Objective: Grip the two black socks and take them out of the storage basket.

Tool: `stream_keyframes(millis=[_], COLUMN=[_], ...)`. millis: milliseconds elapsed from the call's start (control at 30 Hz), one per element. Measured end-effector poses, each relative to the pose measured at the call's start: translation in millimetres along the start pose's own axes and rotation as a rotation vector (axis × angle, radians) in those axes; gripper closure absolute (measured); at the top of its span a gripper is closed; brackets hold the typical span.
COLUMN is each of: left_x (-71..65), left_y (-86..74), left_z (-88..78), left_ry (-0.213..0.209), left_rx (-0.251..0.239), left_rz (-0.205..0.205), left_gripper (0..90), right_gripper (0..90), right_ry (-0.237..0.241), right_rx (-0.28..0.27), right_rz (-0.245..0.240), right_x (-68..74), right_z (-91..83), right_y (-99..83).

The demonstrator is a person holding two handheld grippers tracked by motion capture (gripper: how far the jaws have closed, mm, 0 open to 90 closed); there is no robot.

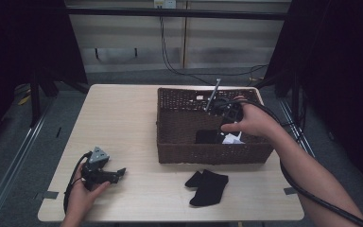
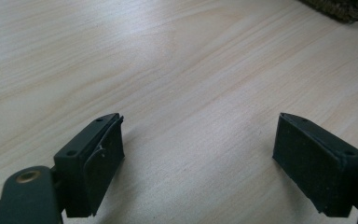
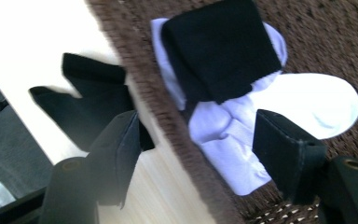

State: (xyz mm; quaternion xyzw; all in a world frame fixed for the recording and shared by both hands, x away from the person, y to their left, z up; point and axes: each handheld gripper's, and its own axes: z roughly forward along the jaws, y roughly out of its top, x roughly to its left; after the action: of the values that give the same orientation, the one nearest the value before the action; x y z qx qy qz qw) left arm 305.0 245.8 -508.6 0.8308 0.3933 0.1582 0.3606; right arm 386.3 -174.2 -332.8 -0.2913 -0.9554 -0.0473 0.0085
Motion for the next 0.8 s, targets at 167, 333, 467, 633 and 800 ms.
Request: stream_keyframes(millis=[167,333,467,633,800], left_x=[0.0,0.0,-0.1,0.0,-0.1], left_y=[0.0,0.0,0.0,0.0,-0.1], left_z=[0.0,0.0,0.0,0.0,0.3], left_ry=[0.000,0.000,0.000,0.000,0.001], left_rx=[0.000,0.000,0.000,0.000,-0.004], left_rz=[0.000,0.000,0.000,0.000,-0.001], left_gripper=[15.4,15.4,15.4,15.4,15.4], right_gripper=[24.4,23.1,21.8,21.8,22.1], right_ry=[-0.017,-0.020,-0.033,-0.026,-0.037], right_rx=[-0.001,-0.011,-0.009,-0.003,0.002], right_rz=[0.030,0.063,0.084,0.111,0.123], right_x=[-13.9,-27.8,-34.5,-40.7,-46.2], right_z=[8.0,17.8,28.7,45.8,59.6], right_y=[2.6,7.6,11.7,16.0,18.3])
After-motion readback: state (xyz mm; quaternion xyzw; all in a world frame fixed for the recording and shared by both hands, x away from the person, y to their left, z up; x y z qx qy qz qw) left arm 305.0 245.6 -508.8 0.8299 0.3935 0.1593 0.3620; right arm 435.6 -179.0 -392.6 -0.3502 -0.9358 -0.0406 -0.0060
